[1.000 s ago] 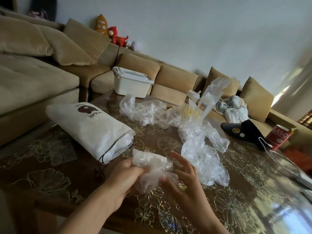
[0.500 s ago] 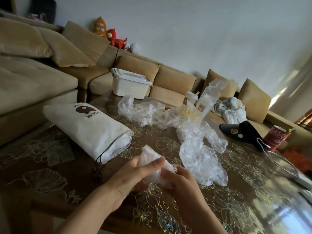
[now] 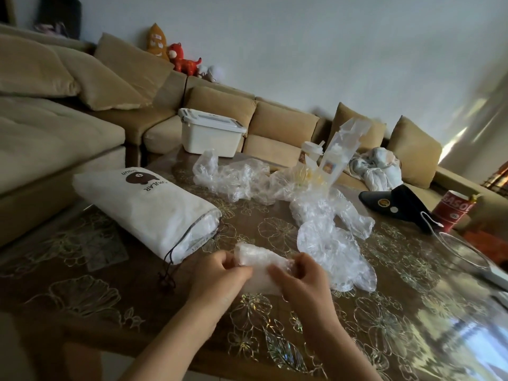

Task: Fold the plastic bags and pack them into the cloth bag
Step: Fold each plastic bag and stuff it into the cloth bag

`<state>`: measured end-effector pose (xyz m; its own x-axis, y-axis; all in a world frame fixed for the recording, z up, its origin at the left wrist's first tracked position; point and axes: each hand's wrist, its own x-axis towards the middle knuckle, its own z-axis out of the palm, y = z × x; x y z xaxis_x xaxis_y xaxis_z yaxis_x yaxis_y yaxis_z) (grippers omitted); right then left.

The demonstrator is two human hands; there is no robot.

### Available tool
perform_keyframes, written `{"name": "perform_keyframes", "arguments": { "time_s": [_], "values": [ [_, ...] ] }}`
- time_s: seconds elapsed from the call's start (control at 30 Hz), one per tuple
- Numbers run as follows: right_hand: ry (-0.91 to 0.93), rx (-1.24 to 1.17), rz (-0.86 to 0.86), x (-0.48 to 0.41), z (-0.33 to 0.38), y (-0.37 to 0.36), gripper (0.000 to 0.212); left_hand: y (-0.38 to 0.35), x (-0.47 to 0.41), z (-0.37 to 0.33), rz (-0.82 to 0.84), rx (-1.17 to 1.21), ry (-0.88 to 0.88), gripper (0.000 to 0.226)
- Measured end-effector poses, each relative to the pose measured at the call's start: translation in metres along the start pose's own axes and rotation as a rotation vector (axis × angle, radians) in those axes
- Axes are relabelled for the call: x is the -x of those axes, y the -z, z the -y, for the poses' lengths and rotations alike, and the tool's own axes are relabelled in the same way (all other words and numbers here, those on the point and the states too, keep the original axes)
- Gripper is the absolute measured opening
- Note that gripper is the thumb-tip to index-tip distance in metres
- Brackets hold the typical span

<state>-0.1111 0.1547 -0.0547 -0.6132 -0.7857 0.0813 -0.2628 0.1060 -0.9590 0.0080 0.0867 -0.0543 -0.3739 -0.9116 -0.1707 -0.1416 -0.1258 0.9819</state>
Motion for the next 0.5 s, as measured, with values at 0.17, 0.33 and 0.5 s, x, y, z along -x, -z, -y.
{"name": "perform_keyframes", "arguments": {
  "time_s": [0.17, 0.33, 0.5],
  "values": [
    [0.32, 0.467, -0.067, 0.002, 0.002, -0.021, 0.023, -0.003, 0.007, -0.004, 0.1, -0.031, -0.04, 0.02],
    [0.385, 0.442, -0.031, 0.002, 0.007, -0.021, 0.029, 0.004, 0.003, -0.007, 0.366, 0.087, 0.065, 0.031],
    [0.197, 0.005, 0.14, 0.004, 0.013, -0.009, 0.021, 0.004, 0.001, -0.003, 0.256, 0.145, 0.104, 0.019]
  ]
}}
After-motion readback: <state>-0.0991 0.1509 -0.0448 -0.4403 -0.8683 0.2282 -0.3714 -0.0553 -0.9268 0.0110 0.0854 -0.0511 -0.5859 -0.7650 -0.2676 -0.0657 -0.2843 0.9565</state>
